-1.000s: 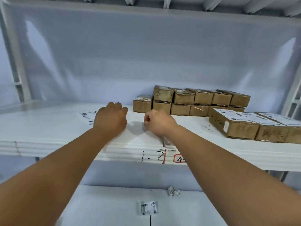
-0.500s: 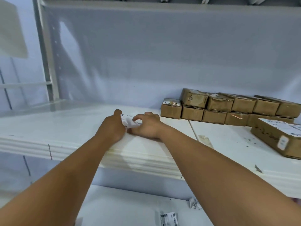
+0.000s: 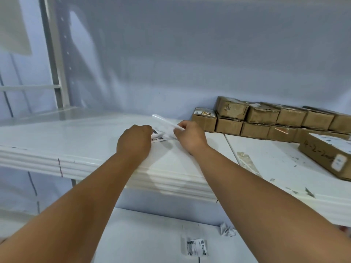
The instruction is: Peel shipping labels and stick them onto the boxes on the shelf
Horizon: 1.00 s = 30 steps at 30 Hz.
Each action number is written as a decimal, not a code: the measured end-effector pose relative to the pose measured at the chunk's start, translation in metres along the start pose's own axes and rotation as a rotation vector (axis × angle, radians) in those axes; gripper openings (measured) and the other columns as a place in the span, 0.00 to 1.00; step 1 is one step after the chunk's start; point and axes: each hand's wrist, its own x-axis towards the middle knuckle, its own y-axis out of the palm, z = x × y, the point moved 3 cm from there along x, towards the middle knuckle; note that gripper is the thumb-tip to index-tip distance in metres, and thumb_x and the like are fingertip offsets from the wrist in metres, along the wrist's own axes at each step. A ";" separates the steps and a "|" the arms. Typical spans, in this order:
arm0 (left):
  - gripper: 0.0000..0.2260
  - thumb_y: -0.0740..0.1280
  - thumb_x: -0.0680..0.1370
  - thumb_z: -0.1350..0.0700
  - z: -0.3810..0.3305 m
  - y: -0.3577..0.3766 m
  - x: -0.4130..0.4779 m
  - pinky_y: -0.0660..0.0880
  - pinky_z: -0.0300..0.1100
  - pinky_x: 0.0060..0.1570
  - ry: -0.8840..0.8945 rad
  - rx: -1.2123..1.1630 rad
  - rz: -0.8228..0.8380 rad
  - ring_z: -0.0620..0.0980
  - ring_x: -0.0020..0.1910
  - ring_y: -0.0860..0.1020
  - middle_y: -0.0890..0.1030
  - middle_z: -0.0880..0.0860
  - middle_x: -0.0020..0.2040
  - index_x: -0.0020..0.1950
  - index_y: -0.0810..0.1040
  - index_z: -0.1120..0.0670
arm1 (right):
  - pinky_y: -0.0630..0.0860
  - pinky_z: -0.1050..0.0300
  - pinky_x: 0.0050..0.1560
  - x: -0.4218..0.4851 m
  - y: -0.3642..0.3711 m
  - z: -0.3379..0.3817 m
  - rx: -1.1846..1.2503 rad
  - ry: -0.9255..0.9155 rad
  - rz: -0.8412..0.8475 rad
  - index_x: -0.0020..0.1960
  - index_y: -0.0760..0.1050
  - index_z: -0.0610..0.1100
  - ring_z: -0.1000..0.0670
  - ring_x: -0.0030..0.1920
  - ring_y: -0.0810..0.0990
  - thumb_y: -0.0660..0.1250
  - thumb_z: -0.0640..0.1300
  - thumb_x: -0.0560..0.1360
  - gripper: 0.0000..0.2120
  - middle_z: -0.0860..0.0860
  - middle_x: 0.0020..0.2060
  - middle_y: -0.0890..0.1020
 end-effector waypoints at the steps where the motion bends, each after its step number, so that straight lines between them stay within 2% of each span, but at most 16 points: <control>1: 0.15 0.56 0.79 0.61 -0.001 -0.001 -0.001 0.69 0.45 0.44 -0.012 0.001 -0.004 0.61 0.51 0.75 0.76 0.60 0.54 0.63 0.73 0.54 | 0.67 0.60 0.38 0.002 -0.001 -0.002 0.004 0.013 -0.044 0.42 0.79 0.47 0.46 0.47 0.77 0.64 0.43 0.73 0.06 0.47 0.42 0.81; 3: 0.17 0.55 0.77 0.64 -0.003 -0.004 -0.002 0.69 0.46 0.43 -0.037 -0.019 -0.022 0.62 0.51 0.75 0.76 0.61 0.53 0.66 0.70 0.55 | 0.69 0.59 0.43 0.005 -0.003 -0.006 0.013 0.044 -0.123 0.46 0.81 0.47 0.45 0.51 0.77 0.65 0.46 0.73 0.06 0.46 0.46 0.81; 6: 0.18 0.56 0.75 0.66 -0.002 -0.007 -0.003 0.68 0.46 0.39 -0.067 -0.081 -0.063 0.61 0.43 0.73 0.73 0.59 0.44 0.64 0.70 0.57 | 0.73 0.57 0.52 0.007 -0.008 -0.010 0.043 0.084 -0.172 0.56 0.78 0.46 0.45 0.56 0.76 0.65 0.45 0.74 0.11 0.45 0.53 0.79; 8: 0.17 0.56 0.76 0.66 0.000 -0.009 -0.005 0.68 0.45 0.39 -0.087 -0.111 -0.072 0.60 0.42 0.73 0.73 0.59 0.45 0.63 0.71 0.56 | 0.70 0.57 0.56 0.007 -0.008 -0.010 0.083 0.100 -0.119 0.66 0.71 0.46 0.46 0.59 0.74 0.67 0.43 0.75 0.19 0.46 0.60 0.74; 10: 0.17 0.56 0.76 0.65 0.001 -0.011 -0.006 0.68 0.46 0.40 -0.105 -0.116 -0.086 0.60 0.45 0.75 0.76 0.59 0.48 0.63 0.71 0.55 | 0.71 0.58 0.52 0.007 -0.006 -0.008 0.162 0.116 -0.052 0.70 0.63 0.48 0.46 0.58 0.74 0.69 0.42 0.74 0.28 0.46 0.60 0.72; 14: 0.18 0.57 0.75 0.65 0.001 -0.014 -0.008 0.68 0.47 0.42 -0.109 -0.115 -0.154 0.58 0.53 0.73 0.77 0.56 0.52 0.63 0.70 0.53 | 0.66 0.58 0.52 0.008 -0.002 -0.003 0.216 0.079 0.005 0.67 0.63 0.48 0.46 0.61 0.71 0.71 0.51 0.72 0.28 0.47 0.61 0.72; 18: 0.18 0.56 0.76 0.65 0.002 -0.017 -0.009 0.64 0.47 0.40 -0.103 -0.149 -0.268 0.57 0.56 0.70 0.75 0.55 0.55 0.64 0.71 0.53 | 0.63 0.55 0.60 0.006 -0.003 0.001 -0.122 -0.042 -0.123 0.60 0.68 0.47 0.46 0.60 0.68 0.67 0.59 0.72 0.23 0.47 0.55 0.75; 19: 0.17 0.57 0.76 0.65 0.002 -0.017 -0.009 0.64 0.47 0.40 -0.106 -0.158 -0.282 0.57 0.55 0.70 0.74 0.55 0.55 0.63 0.72 0.53 | 0.63 0.54 0.59 0.004 -0.004 0.002 -0.164 -0.061 -0.151 0.58 0.69 0.46 0.45 0.59 0.69 0.66 0.57 0.74 0.20 0.47 0.52 0.76; 21: 0.15 0.58 0.77 0.64 0.003 -0.018 -0.009 0.63 0.45 0.40 -0.117 -0.196 -0.304 0.58 0.49 0.72 0.72 0.56 0.55 0.61 0.74 0.54 | 0.67 0.54 0.49 0.002 -0.007 0.001 -0.149 -0.040 -0.141 0.54 0.68 0.46 0.45 0.53 0.73 0.63 0.52 0.76 0.12 0.47 0.47 0.77; 23: 0.13 0.59 0.77 0.63 0.004 -0.020 -0.010 0.63 0.44 0.39 -0.125 -0.240 -0.332 0.58 0.41 0.71 0.71 0.56 0.55 0.60 0.75 0.55 | 0.68 0.55 0.41 -0.002 -0.006 0.001 -0.108 0.004 -0.073 0.49 0.68 0.47 0.45 0.46 0.75 0.61 0.50 0.76 0.07 0.48 0.43 0.76; 25: 0.12 0.58 0.78 0.63 0.004 -0.022 -0.010 0.62 0.44 0.39 -0.131 -0.281 -0.364 0.57 0.38 0.68 0.70 0.56 0.55 0.59 0.75 0.55 | 0.71 0.55 0.39 -0.005 -0.001 0.004 -0.085 -0.032 0.000 0.46 0.68 0.49 0.45 0.43 0.77 0.61 0.50 0.75 0.05 0.50 0.41 0.77; 28: 0.11 0.58 0.79 0.63 0.003 -0.023 -0.010 0.62 0.43 0.40 -0.099 -0.347 -0.404 0.57 0.40 0.70 0.71 0.56 0.55 0.58 0.75 0.57 | 0.76 0.53 0.44 -0.003 0.008 0.006 -0.063 -0.082 0.141 0.48 0.72 0.51 0.46 0.43 0.79 0.62 0.48 0.74 0.03 0.49 0.44 0.82; 30: 0.09 0.59 0.79 0.62 0.000 -0.024 -0.010 0.64 0.44 0.40 -0.033 -0.368 -0.414 0.60 0.42 0.73 0.72 0.56 0.54 0.56 0.76 0.57 | 0.74 0.55 0.51 -0.004 0.012 0.005 -0.063 -0.088 0.265 0.57 0.73 0.53 0.47 0.51 0.78 0.62 0.46 0.74 0.12 0.50 0.53 0.81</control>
